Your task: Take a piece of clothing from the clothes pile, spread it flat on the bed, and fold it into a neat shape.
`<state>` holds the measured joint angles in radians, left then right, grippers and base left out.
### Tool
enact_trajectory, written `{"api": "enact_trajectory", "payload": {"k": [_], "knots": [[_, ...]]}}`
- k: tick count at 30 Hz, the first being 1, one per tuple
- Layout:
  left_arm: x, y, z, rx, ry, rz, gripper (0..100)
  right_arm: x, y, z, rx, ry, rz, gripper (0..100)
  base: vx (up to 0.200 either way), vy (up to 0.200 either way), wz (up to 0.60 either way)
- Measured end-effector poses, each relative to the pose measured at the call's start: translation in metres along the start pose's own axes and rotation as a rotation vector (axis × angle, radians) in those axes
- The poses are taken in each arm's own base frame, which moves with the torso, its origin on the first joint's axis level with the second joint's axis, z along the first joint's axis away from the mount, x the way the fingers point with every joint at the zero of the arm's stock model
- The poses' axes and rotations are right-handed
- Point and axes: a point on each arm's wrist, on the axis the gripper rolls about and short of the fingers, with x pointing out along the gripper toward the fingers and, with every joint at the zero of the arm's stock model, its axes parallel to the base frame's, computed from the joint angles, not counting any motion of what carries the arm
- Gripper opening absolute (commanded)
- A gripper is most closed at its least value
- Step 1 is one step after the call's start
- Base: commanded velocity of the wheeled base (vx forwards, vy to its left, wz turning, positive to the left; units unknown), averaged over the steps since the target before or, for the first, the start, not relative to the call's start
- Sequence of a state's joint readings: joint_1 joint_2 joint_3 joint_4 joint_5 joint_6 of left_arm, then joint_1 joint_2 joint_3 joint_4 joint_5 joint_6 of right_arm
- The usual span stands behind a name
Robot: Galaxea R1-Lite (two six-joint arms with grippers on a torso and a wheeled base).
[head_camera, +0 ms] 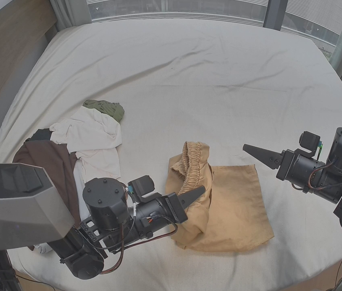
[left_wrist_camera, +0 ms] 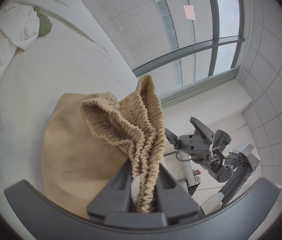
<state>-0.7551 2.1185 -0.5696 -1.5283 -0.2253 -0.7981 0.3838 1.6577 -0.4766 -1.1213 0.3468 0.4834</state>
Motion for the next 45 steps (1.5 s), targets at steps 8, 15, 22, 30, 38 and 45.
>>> {"api": "enact_trajectory", "payload": {"k": [8, 15, 22, 30, 38, 45], "knots": [[0.015, -0.006, -0.004, -0.003, 0.027, -0.018, 0, -0.002, 0.002, 0.003, -0.002, -0.013, 0.007, 100, 0.000, 0.000, 0.00], [0.029, -0.016, -0.009, -0.004, 0.053, -0.040, 0, -0.002, 0.003, 0.005, -0.001, -0.019, 0.010, 100, 0.000, 0.000, 0.00], [0.044, -0.020, -0.018, -0.004, 0.072, -0.056, 0, -0.001, 0.003, 0.008, 0.019, -0.032, 0.010, 100, 0.000, 0.000, 0.00], [0.052, -0.015, -0.023, -0.005, 0.081, -0.051, 0, -0.002, 0.001, 0.013, 0.019, -0.049, 0.005, 100, 0.000, 0.000, 0.00], [0.055, -0.012, -0.028, -0.006, 0.092, -0.046, 0, -0.003, 0.001, 0.015, 0.017, -0.057, 0.002, 100, 0.000, 0.000, 0.00], [0.059, -0.010, -0.031, -0.006, 0.094, -0.045, 100, -0.004, 0.000, 0.016, 0.016, -0.062, 0.001, 100, 0.000, 0.000, 0.00]]}}
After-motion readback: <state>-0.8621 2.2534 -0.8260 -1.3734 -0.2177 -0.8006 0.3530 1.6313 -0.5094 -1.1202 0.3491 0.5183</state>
